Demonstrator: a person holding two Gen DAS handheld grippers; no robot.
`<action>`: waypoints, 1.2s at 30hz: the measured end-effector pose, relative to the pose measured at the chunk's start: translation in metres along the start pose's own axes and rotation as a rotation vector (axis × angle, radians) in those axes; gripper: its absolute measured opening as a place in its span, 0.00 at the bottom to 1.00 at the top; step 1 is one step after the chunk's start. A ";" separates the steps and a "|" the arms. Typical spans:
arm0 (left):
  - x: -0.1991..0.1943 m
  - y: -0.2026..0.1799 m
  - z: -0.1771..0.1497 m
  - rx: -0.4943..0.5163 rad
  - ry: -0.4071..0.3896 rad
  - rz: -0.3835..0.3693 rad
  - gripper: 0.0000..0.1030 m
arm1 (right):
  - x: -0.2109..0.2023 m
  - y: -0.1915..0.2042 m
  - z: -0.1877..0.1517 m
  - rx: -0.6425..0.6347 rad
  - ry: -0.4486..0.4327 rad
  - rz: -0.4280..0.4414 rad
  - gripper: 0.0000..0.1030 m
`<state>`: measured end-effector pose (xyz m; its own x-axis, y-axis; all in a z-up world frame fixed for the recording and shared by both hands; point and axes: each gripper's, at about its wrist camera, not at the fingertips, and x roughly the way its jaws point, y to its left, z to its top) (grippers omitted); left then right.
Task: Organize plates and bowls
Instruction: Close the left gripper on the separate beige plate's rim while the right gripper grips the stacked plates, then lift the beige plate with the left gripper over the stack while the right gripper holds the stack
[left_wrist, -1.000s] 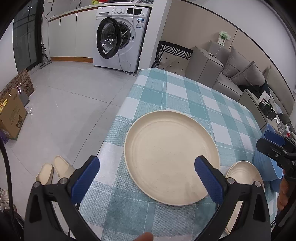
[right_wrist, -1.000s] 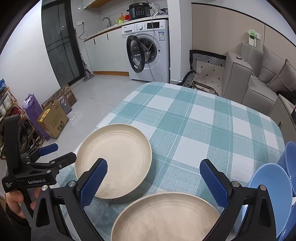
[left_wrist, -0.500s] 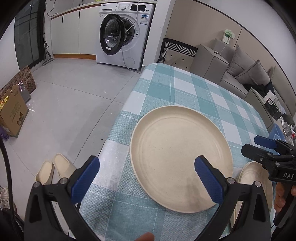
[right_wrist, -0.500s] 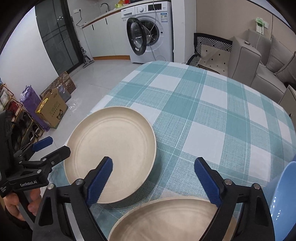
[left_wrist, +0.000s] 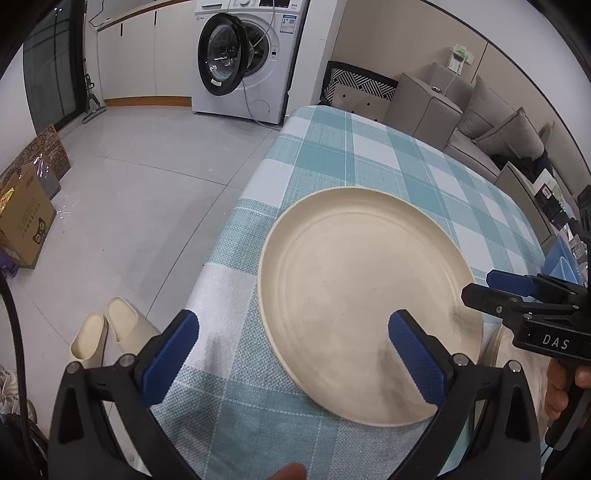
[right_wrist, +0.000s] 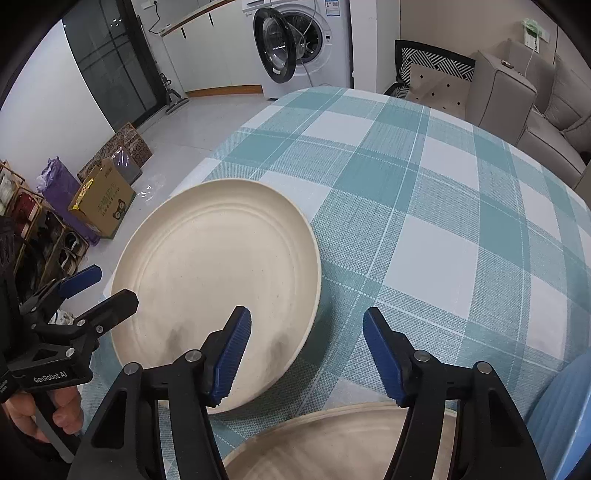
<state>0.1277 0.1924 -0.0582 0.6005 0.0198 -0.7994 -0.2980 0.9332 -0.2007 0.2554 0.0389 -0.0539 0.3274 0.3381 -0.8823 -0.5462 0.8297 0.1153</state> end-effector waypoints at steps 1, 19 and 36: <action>0.000 0.000 -0.001 -0.004 0.001 0.003 1.00 | 0.002 0.001 -0.001 -0.004 0.005 -0.002 0.59; 0.007 -0.005 -0.008 0.036 0.056 0.002 0.41 | 0.006 0.007 -0.006 -0.046 0.025 -0.015 0.36; 0.000 -0.012 -0.011 0.093 0.033 0.050 0.25 | 0.001 0.015 -0.010 -0.101 -0.002 -0.083 0.16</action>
<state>0.1231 0.1778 -0.0615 0.5613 0.0568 -0.8257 -0.2563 0.9605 -0.1081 0.2402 0.0471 -0.0574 0.3757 0.2714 -0.8861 -0.5926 0.8055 -0.0046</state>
